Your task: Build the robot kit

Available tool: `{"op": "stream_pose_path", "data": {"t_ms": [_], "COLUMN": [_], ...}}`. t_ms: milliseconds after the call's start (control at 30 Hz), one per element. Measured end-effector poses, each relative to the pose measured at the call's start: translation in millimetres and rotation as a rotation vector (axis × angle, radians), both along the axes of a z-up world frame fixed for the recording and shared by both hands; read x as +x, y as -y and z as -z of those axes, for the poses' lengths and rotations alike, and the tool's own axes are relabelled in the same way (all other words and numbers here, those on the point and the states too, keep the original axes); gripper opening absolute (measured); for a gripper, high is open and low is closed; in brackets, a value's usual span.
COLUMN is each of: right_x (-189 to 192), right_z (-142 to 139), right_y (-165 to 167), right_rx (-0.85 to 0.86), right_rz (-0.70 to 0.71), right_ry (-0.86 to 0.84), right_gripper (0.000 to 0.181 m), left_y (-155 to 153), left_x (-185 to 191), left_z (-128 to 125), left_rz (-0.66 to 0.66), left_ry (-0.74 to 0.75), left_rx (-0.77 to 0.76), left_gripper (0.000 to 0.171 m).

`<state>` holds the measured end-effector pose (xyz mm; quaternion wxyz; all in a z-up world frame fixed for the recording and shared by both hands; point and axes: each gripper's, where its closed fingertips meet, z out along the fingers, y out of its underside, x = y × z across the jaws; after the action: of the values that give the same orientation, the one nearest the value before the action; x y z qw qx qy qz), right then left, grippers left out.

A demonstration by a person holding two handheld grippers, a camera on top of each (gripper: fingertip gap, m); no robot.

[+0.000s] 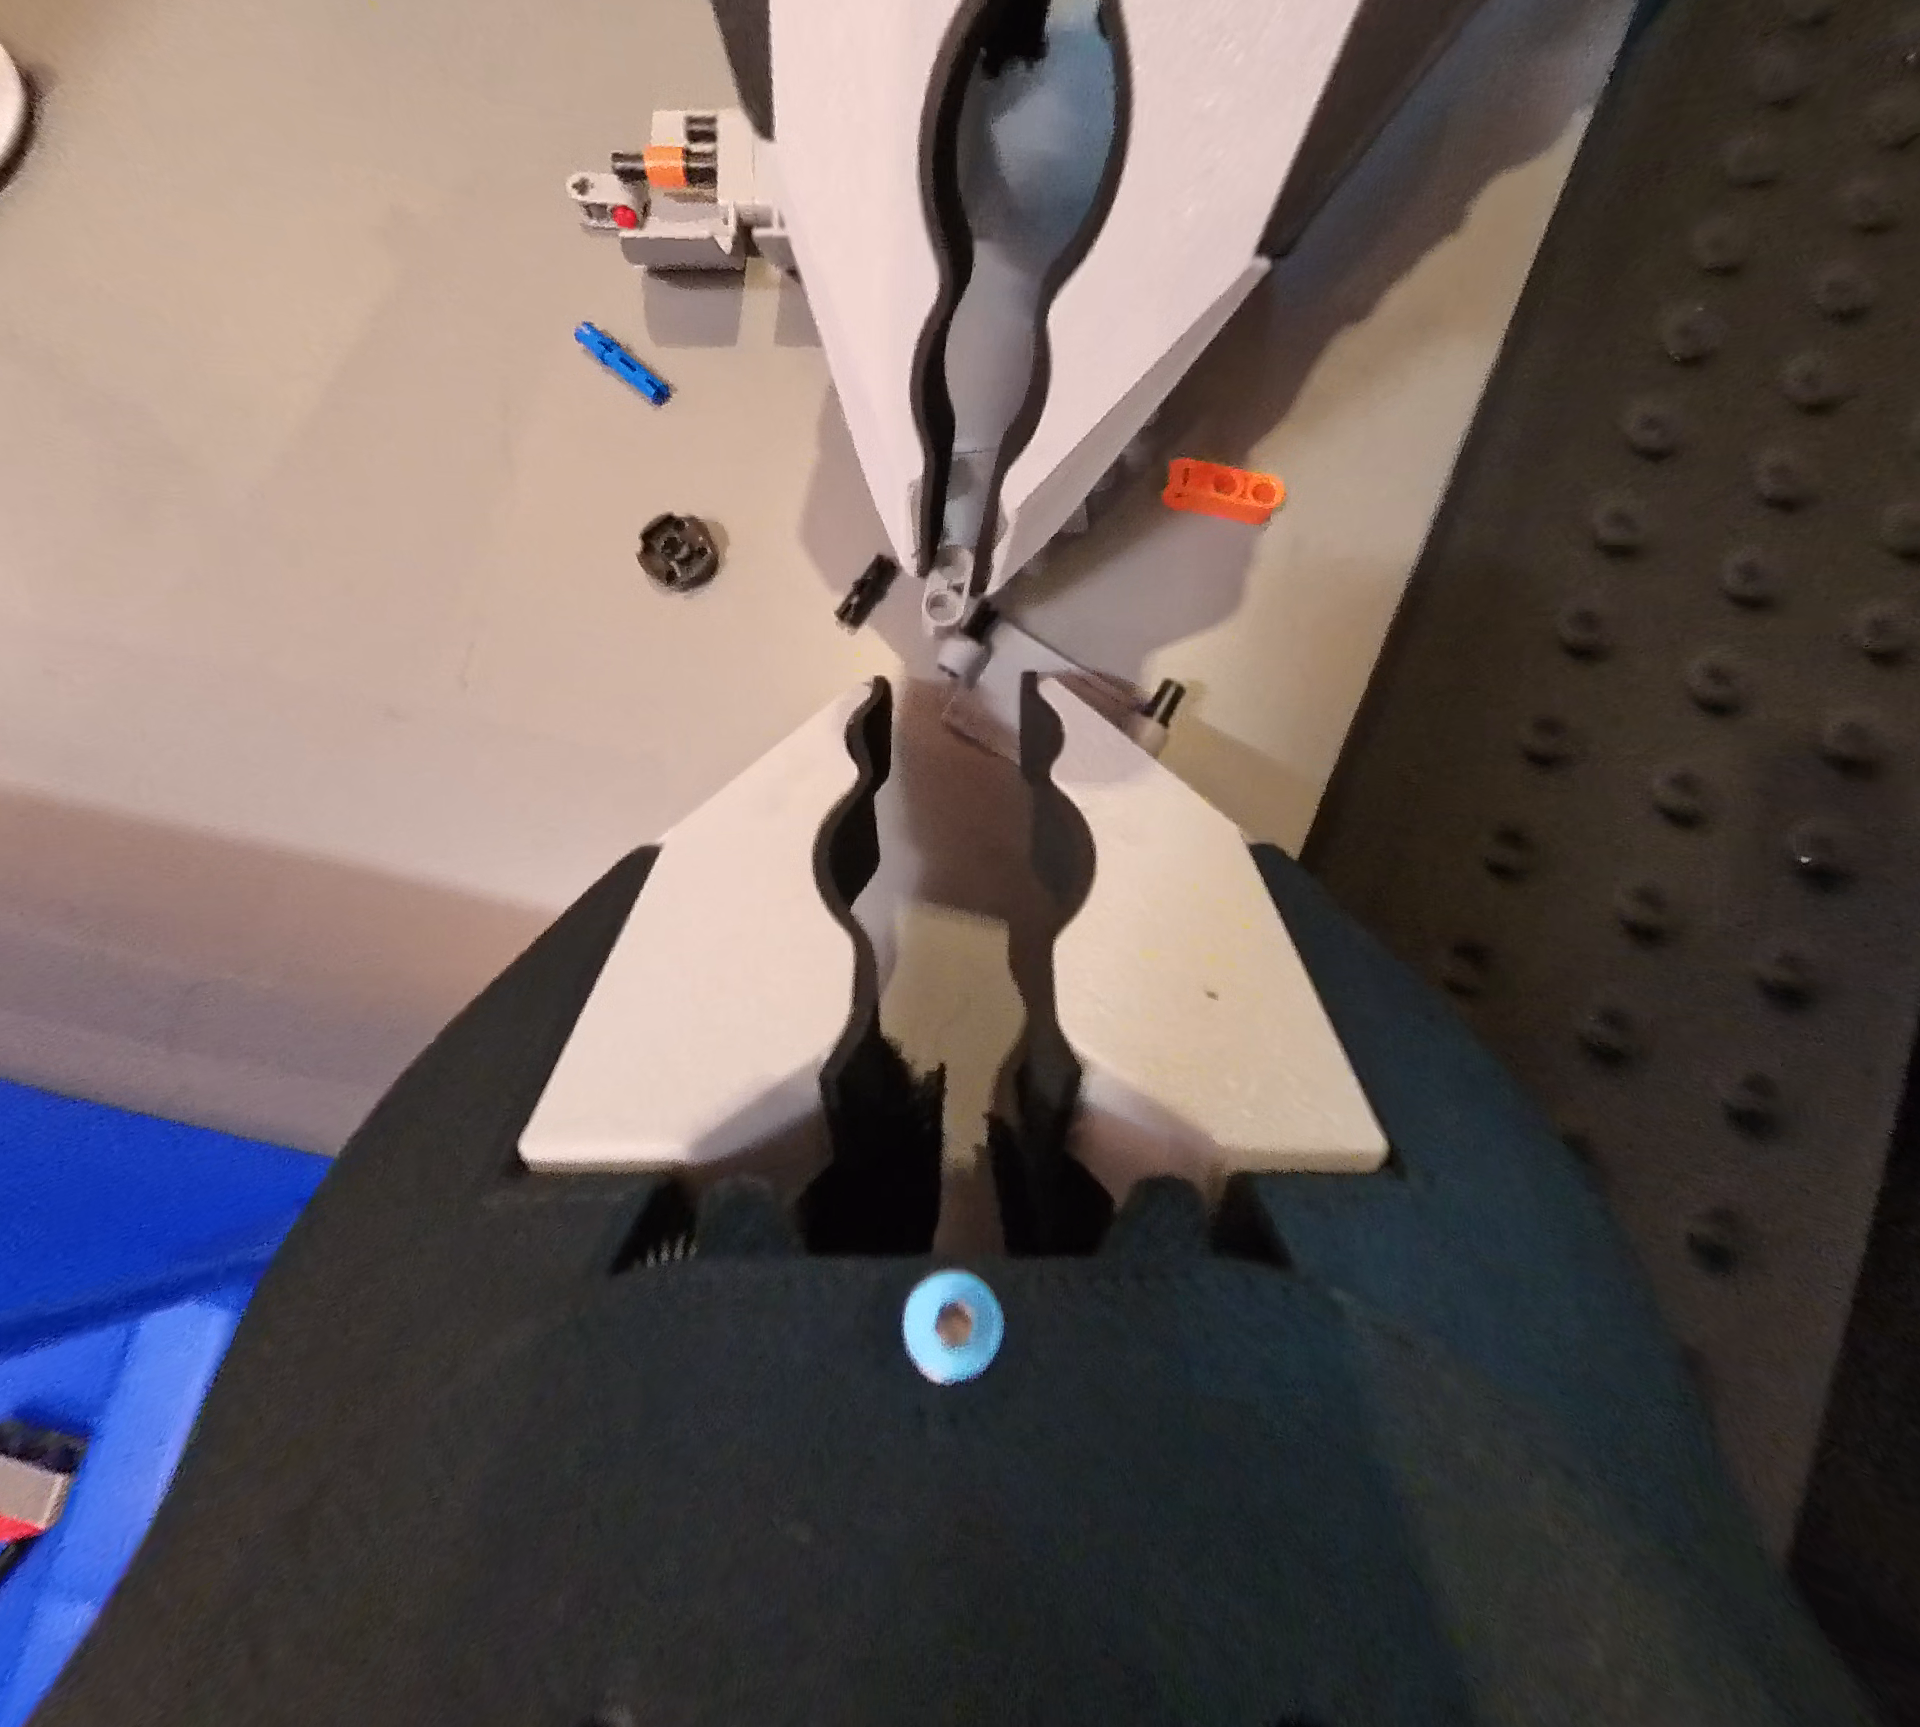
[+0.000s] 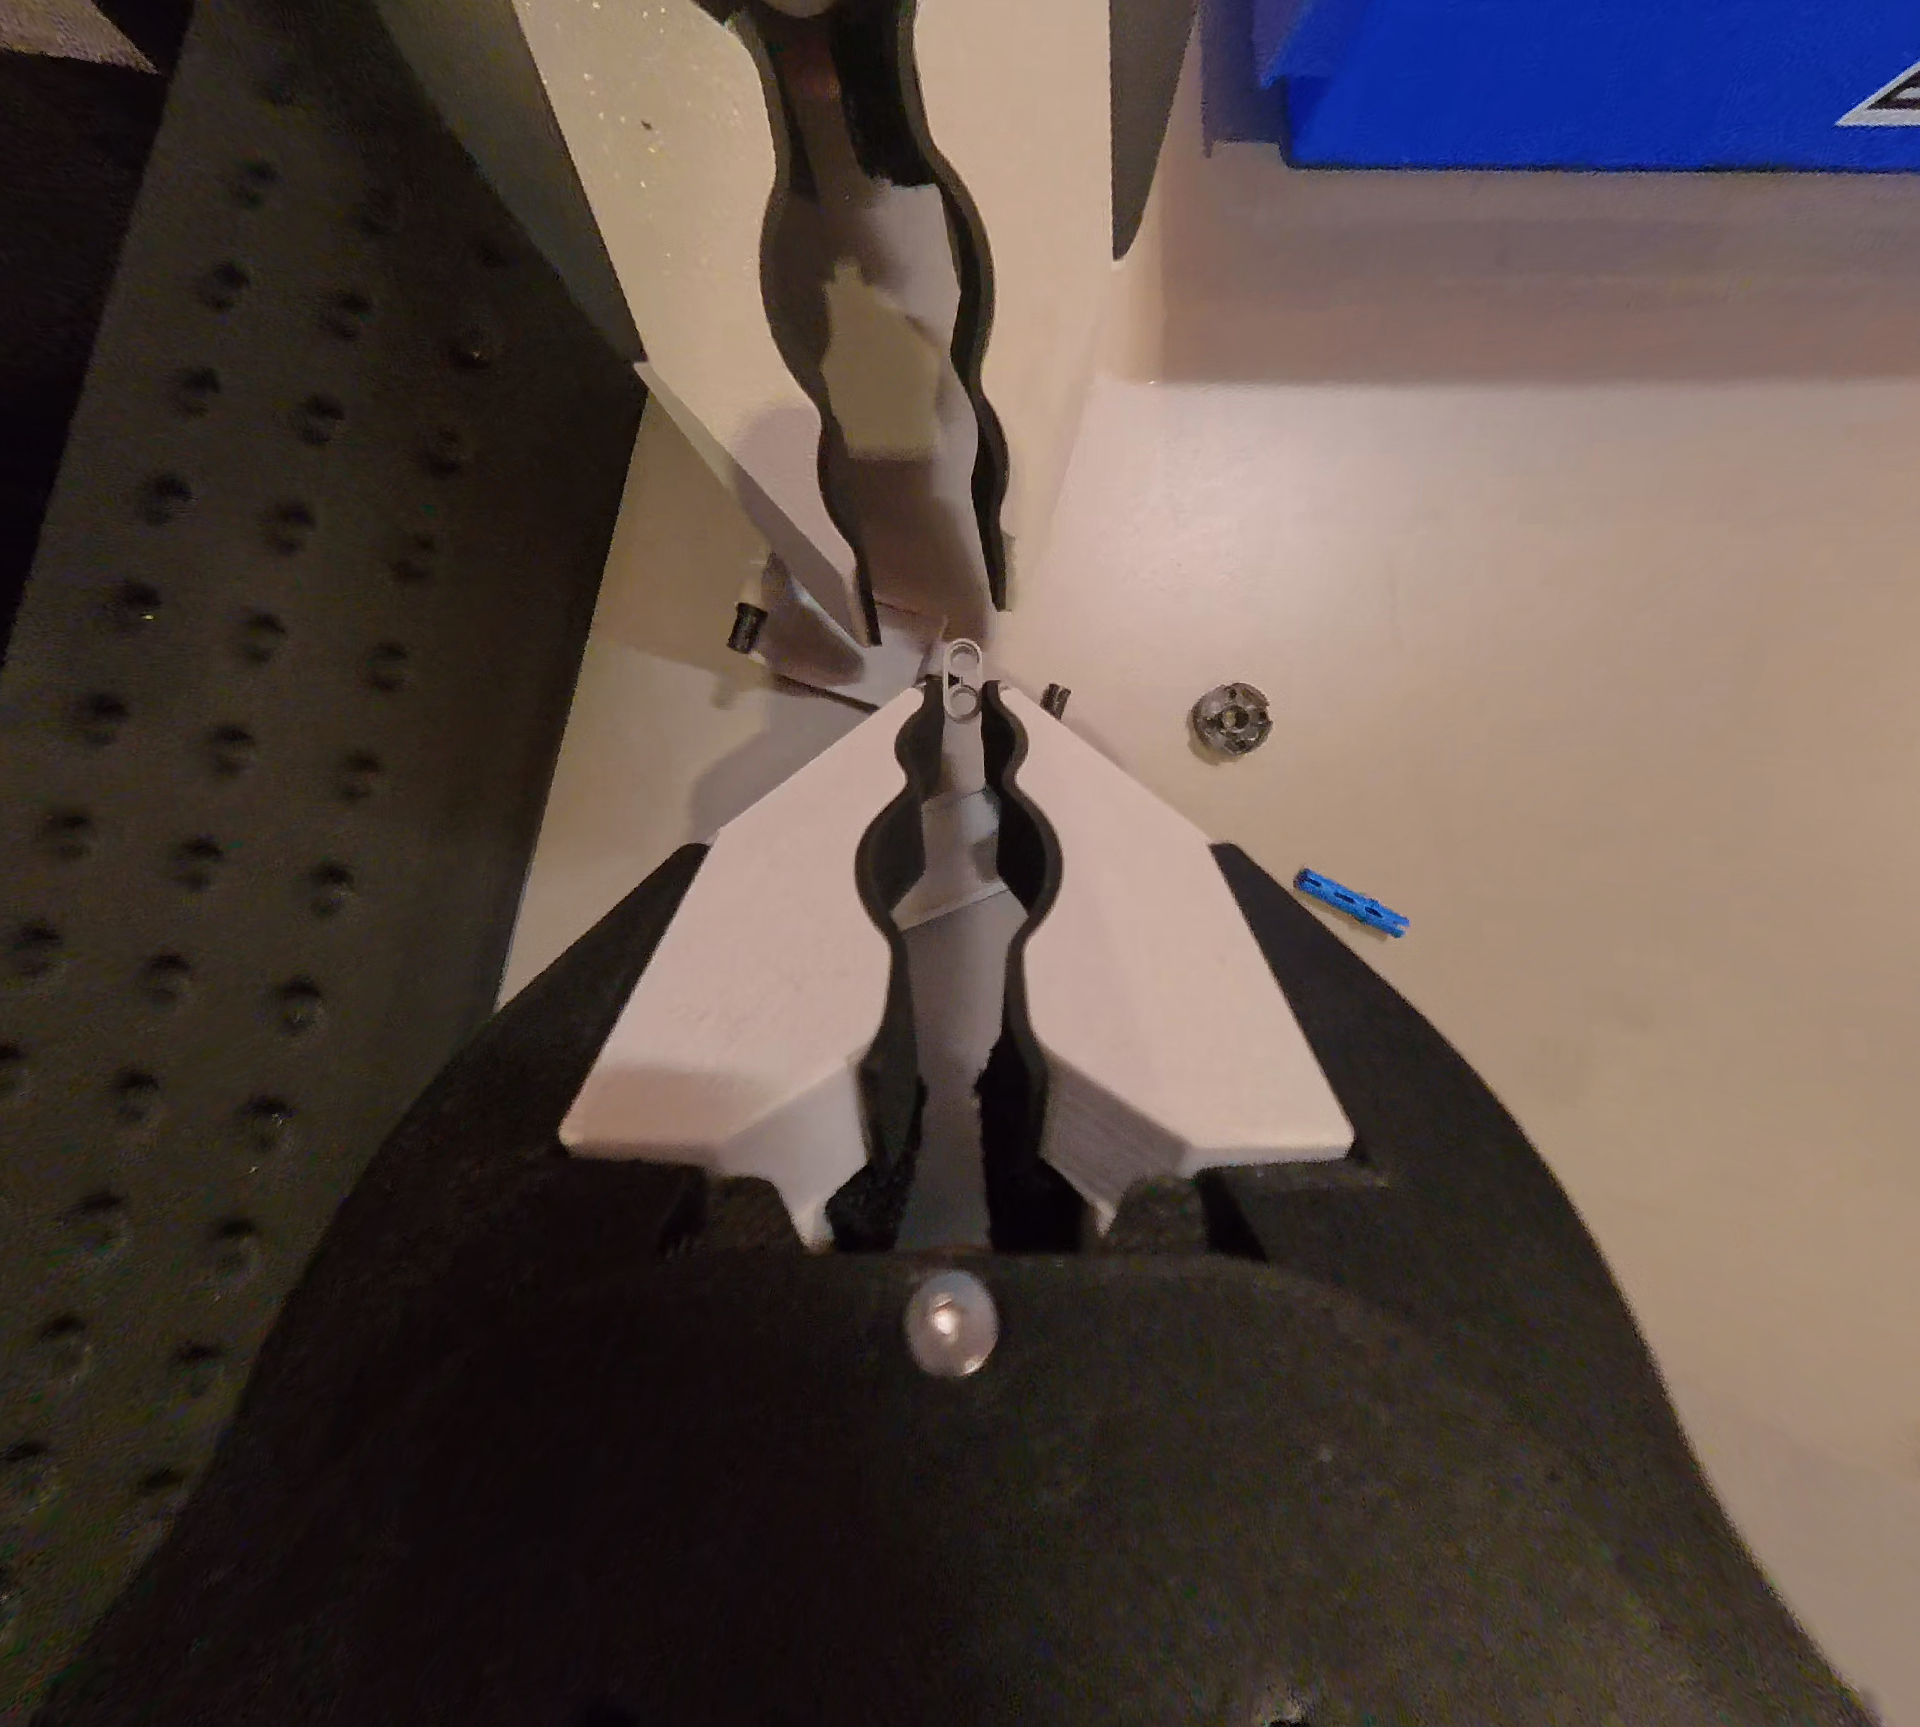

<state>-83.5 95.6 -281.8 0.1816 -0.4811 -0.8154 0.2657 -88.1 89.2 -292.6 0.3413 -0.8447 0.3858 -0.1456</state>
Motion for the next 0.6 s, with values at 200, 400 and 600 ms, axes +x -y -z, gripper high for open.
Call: {"op": "stream_pose_path", "data": {"t_ms": [200,400,600], "right_x": [2,3,-3], "right_z": [-8,-10,-21], "right_y": [-3,-7,-2], "right_rx": [-0.033,-0.057,-0.186], "right_rz": [0.012,0.021,0.049], "right_ry": [-0.021,-0.028,-0.071], "right_gripper": [0.004,0.004,0.004], "left_y": [-3,-3,-7], "left_x": [3,5,-1], "left_z": [6,10,2], "left_rz": [0.074,0.067,0.010], "left_ry": [-0.078,-0.052,-0.034], "left_rx": [-0.018,-0.049,0.044], "left_gripper": [0.023,0.009,0.004]}}
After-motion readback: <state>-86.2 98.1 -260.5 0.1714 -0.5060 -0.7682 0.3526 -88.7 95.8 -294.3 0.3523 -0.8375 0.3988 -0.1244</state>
